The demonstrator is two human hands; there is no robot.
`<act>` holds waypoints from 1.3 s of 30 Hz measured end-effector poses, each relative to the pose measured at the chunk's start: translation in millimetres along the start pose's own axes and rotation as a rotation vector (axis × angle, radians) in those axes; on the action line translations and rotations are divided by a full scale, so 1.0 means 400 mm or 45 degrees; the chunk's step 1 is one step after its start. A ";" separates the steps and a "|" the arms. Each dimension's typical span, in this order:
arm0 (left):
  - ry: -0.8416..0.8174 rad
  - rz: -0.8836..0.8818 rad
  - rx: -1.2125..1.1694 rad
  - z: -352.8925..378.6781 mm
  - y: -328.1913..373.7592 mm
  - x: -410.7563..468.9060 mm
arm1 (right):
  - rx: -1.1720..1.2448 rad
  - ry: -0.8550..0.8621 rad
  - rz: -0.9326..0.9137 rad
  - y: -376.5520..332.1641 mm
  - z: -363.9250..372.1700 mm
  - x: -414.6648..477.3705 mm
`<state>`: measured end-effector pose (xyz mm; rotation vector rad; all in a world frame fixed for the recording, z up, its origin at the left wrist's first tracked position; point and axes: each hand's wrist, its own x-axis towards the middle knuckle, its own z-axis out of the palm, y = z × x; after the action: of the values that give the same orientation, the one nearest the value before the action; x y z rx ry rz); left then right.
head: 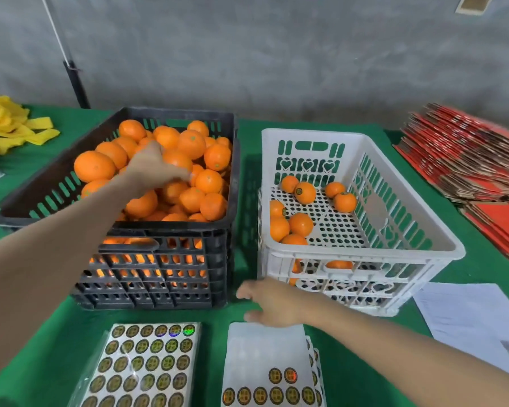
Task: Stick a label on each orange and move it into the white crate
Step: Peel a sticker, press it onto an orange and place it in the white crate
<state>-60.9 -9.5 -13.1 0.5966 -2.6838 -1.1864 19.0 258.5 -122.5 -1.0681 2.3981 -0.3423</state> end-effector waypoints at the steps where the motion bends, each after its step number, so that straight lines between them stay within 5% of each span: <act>1: -0.042 0.008 -0.244 -0.009 0.018 -0.022 | -0.062 -0.120 0.091 0.017 0.035 0.010; 4: -0.198 0.208 -0.773 -0.022 0.073 -0.135 | -0.120 -0.227 0.265 0.054 0.113 0.035; 7: -0.475 0.323 -0.966 -0.012 0.096 -0.269 | -0.095 -0.094 0.296 0.067 0.148 0.047; 18: -1.089 0.032 -0.445 0.206 -0.112 -0.503 | 0.160 0.210 0.016 0.019 0.036 -0.037; 28: -1.298 -0.201 -0.941 0.229 -0.186 -0.501 | 0.513 0.481 0.082 0.000 -0.016 -0.077; 34: -1.064 -0.321 -1.070 0.251 -0.176 -0.486 | 0.112 0.927 -0.197 -0.017 0.037 -0.135; 39: -1.072 -0.280 -1.134 0.262 -0.179 -0.493 | 0.012 1.164 -0.103 -0.032 0.100 -0.182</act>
<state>109.8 99.6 -131.6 0.2524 -2.1472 -2.9382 89.6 303.3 -127.1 -1.1628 3.1121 -1.0566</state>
